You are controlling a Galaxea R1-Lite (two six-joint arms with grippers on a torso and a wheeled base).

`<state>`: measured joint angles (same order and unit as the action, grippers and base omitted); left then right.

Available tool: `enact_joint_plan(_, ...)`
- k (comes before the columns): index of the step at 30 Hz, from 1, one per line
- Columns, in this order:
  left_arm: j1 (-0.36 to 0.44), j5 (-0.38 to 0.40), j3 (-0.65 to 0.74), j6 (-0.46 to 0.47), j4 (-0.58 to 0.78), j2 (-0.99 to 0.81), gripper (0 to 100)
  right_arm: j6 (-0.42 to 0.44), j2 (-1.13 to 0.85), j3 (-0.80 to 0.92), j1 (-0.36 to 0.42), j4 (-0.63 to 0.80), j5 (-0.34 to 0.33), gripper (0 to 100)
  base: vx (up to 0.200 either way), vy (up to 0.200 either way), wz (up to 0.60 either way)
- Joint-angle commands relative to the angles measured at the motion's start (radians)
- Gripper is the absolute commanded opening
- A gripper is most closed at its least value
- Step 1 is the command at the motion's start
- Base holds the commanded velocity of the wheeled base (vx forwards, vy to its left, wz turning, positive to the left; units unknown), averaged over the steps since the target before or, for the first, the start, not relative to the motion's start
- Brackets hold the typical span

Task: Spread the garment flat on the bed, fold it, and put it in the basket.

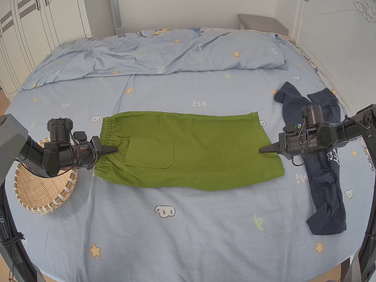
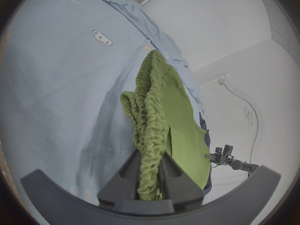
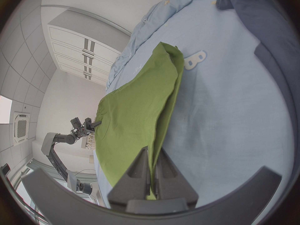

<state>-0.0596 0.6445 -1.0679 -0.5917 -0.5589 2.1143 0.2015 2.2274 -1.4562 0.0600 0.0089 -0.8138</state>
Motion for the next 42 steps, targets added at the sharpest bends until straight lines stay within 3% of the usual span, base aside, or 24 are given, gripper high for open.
enact_joint_plan(1,-0.002,0.000,-0.001,0.000,0.002,0.003,0,-0.001,-0.008,-0.001,-0.002,-0.004,0.001,0,0.000,0.000,0.00)
enact_joint_plan(8,-0.003,0.001,-0.003,0.000,0.028,-0.008,0,0.016,-0.058,0.011,-0.005,0.048,0.002,0,0.000,0.000,0.00)
enact_joint_plan(11,-0.003,0.001,0.002,0.010,0.132,-0.065,0,0.019,-0.130,0.020,-0.011,0.155,0.001,0,0.000,0.000,0.00)
enact_joint_plan(15,-0.002,0.006,0.019,0.020,0.197,-0.100,0,0.016,-0.163,0.046,-0.012,0.190,0.001,0,0.000,0.000,0.00)
enact_joint_plan(20,-0.008,0.011,0.128,0.056,0.206,-0.180,0,0.018,-0.227,0.145,-0.012,0.197,0.002,0,0.000,0.000,0.00)
enact_joint_plan(34,-0.046,0.009,0.592,0.188,0.171,-0.436,0,-0.054,-0.393,0.577,-0.045,0.169,-0.002,0,0.000,0.000,0.00)
enact_joint_plan(42,-0.046,0.011,0.813,0.240,0.047,-0.485,0,-0.076,-0.420,0.780,-0.042,0.032,-0.028,0,0.000,0.000,0.00)
